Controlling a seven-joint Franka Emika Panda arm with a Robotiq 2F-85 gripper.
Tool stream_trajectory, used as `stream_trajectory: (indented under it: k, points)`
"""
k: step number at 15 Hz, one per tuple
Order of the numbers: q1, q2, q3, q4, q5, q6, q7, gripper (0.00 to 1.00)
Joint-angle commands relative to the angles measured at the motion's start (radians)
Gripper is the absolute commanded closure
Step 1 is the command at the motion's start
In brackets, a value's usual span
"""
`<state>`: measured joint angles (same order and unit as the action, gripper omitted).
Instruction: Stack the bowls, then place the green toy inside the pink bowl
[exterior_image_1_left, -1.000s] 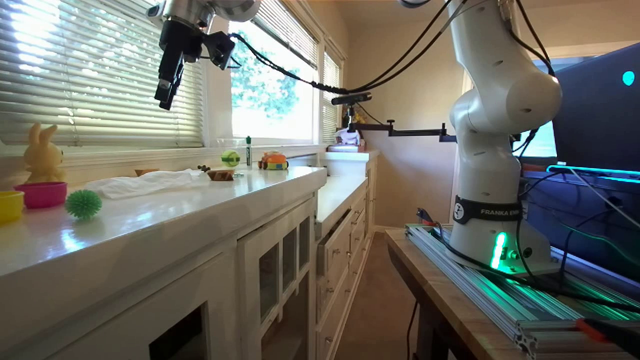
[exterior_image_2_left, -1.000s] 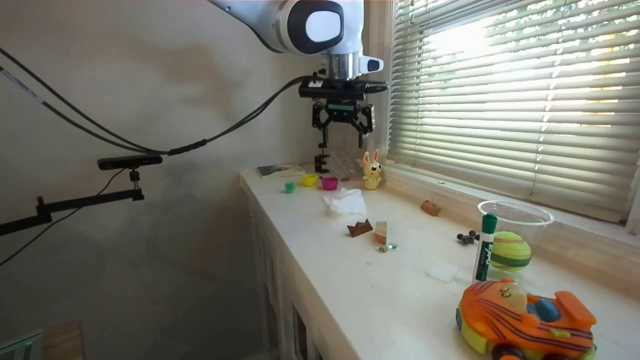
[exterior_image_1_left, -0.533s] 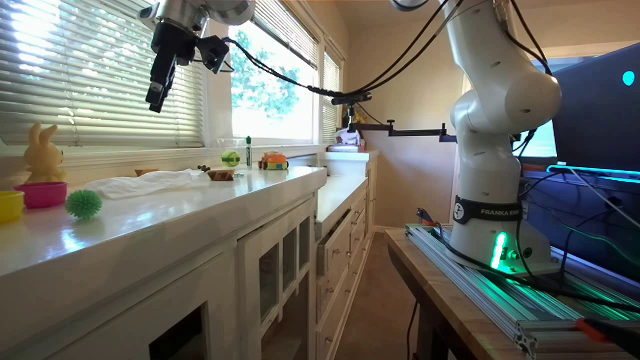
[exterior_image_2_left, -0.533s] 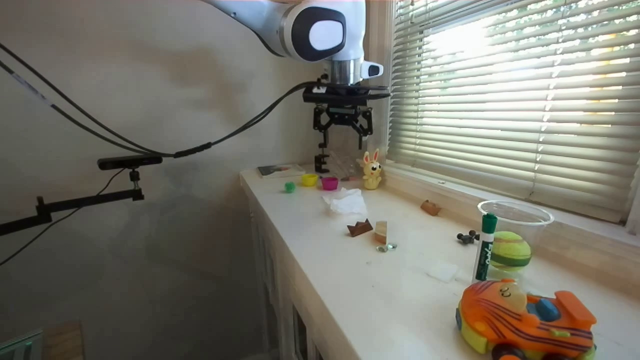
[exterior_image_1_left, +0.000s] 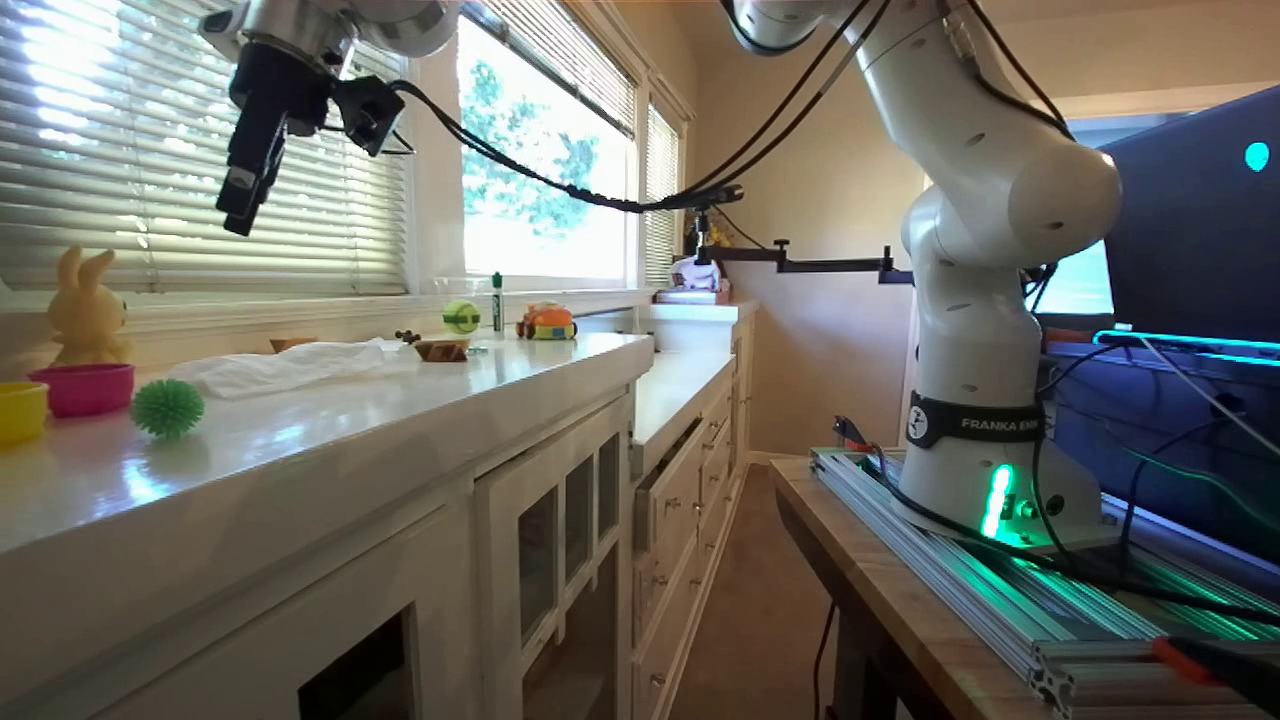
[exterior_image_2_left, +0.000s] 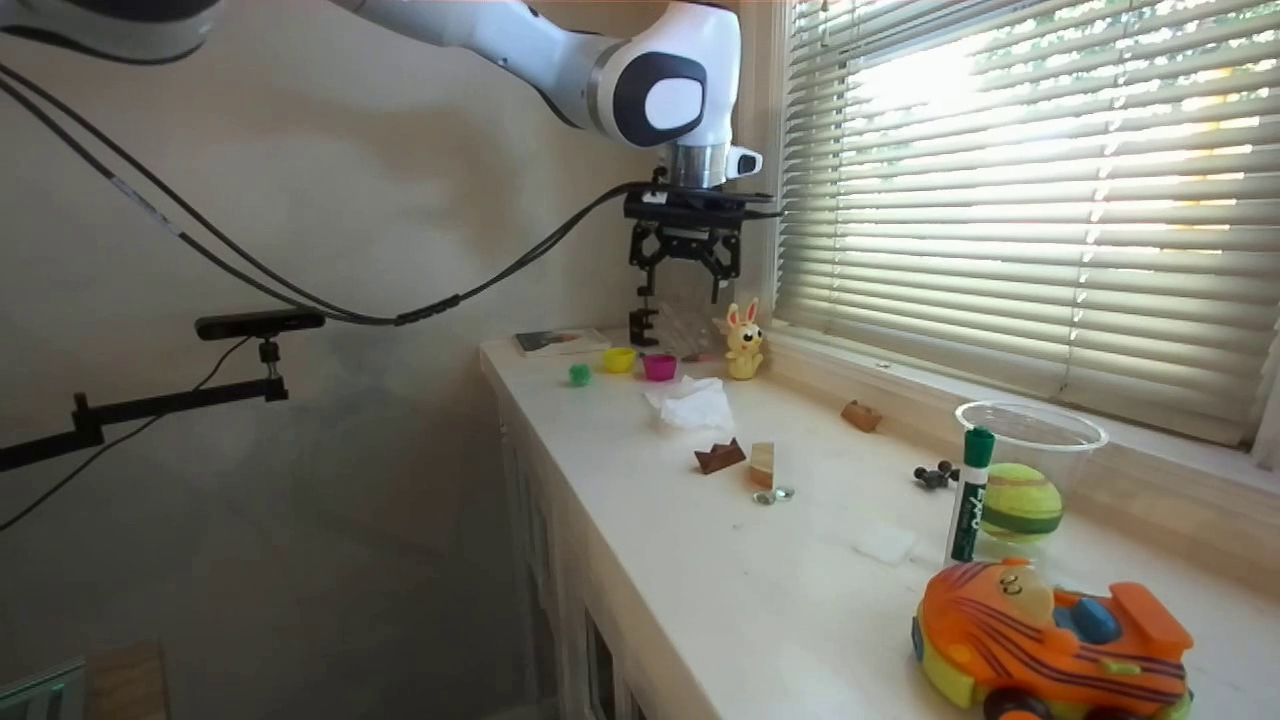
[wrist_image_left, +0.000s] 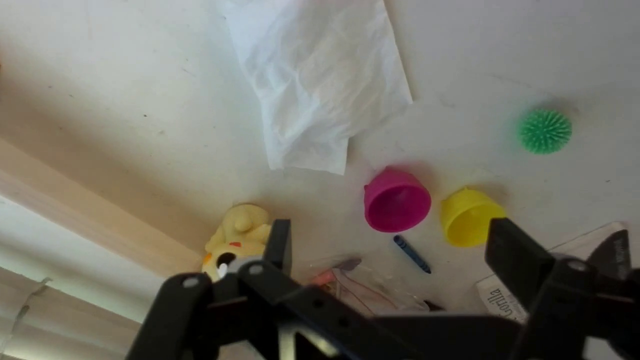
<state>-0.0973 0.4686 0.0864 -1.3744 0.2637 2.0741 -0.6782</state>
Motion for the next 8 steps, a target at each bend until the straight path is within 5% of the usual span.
stream_trajectory:
  k: [1, 7, 8]
  points:
    - [0.012, 0.1, 0.029, 0.175, 0.002, -0.134, 0.074, 0.0]
    - [0.064, 0.216, 0.025, 0.346, -0.071, -0.237, 0.179, 0.0]
    - [0.039, 0.151, 0.041, 0.236, -0.035, -0.179, 0.141, 0.0]
